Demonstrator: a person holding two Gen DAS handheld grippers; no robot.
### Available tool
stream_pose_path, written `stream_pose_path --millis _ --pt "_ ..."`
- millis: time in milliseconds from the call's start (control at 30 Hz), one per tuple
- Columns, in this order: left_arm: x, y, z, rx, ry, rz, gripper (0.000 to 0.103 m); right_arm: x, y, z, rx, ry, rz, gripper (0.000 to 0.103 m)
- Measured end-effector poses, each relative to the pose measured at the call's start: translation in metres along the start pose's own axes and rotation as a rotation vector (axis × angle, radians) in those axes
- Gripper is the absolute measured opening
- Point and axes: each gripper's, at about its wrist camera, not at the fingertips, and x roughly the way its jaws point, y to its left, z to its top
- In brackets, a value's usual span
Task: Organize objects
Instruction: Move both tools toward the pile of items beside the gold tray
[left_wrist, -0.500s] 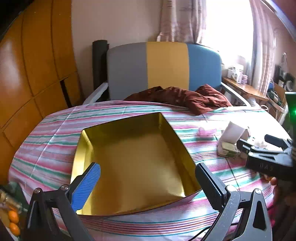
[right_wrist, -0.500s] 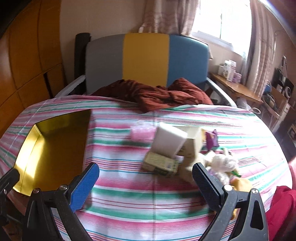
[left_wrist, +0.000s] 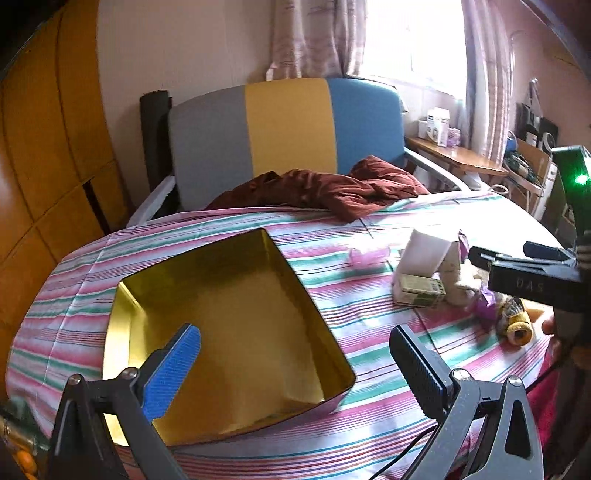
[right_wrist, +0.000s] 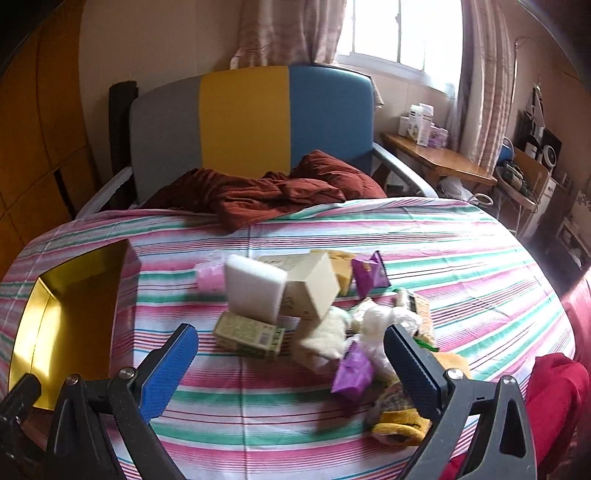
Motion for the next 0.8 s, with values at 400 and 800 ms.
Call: stream_pose_path --millis 400,800 --pt "0.016 -0.042 0.013 0.076 0.0 -0.065 0.103 0.013 -0.064 0.019 0.091 -0.038 -0.034 0.102" --pt "0.067 -0.079 0.03 0.088 0.116 -0.207 0.094 0.048 -0.135 0.01 0.353 -0.011 0.105 0.102"
